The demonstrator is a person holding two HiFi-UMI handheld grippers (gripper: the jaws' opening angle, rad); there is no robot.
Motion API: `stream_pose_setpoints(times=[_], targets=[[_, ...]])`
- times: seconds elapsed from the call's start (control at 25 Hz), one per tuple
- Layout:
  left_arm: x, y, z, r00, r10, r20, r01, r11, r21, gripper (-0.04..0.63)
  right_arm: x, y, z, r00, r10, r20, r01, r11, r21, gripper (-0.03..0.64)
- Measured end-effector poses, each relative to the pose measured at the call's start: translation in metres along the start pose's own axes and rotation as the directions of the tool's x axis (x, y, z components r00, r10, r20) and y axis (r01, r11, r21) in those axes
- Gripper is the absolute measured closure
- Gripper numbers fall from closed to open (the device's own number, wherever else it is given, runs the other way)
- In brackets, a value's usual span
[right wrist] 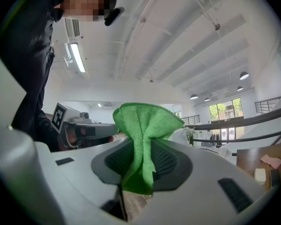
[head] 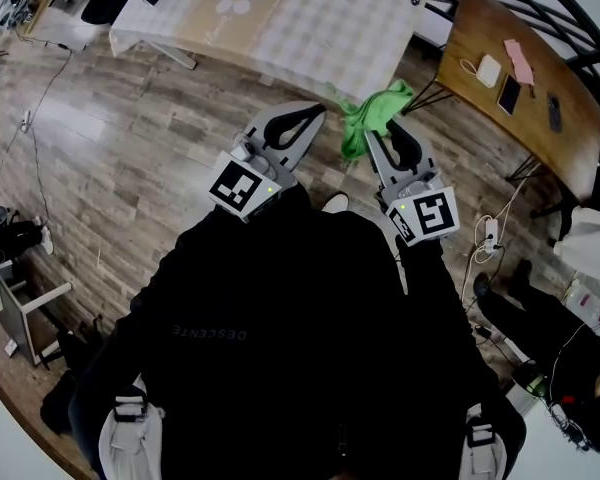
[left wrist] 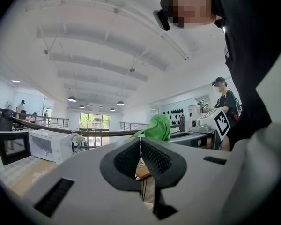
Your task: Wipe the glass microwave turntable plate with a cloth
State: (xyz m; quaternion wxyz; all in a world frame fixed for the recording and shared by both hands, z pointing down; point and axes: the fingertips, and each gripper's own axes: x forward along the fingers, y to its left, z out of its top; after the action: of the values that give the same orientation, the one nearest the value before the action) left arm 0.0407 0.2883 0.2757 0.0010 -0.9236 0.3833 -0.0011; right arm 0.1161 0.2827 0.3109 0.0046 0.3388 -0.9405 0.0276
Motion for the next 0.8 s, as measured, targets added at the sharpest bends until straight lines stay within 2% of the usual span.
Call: stream_pose_setpoints(times=[0.2,0.48,0.64,0.8], targets=[[0.006,0.013,-0.01,1.0,0.011,-0.013,-0.011,1.0,-0.017,0.574,0.009,-0.011,-0.006,1.0,-0.004,-0.012,0.004,1.0,0.007,0.494],[0.016,0.034,-0.017,1.0,-0.022,-0.009,0.022,1.0,-0.008,0.574,0.027,-0.023,-0.011,0.999,-0.038,-0.023,0.038,0.999,0.002,0.494],[0.028,0.069,-0.004,0.998,-0.044,0.035,0.044,0.999,-0.002,0.574,0.058,-0.031,-0.006,0.998,-0.057,-0.036,0.056,0.998,-0.012,0.494],[0.037,0.105,-0.012,0.998,-0.061,0.016,0.062,0.998,-0.029,0.574,0.09,-0.042,-0.004,0.995,-0.083,-0.048,0.082,0.997,-0.011,0.494]])
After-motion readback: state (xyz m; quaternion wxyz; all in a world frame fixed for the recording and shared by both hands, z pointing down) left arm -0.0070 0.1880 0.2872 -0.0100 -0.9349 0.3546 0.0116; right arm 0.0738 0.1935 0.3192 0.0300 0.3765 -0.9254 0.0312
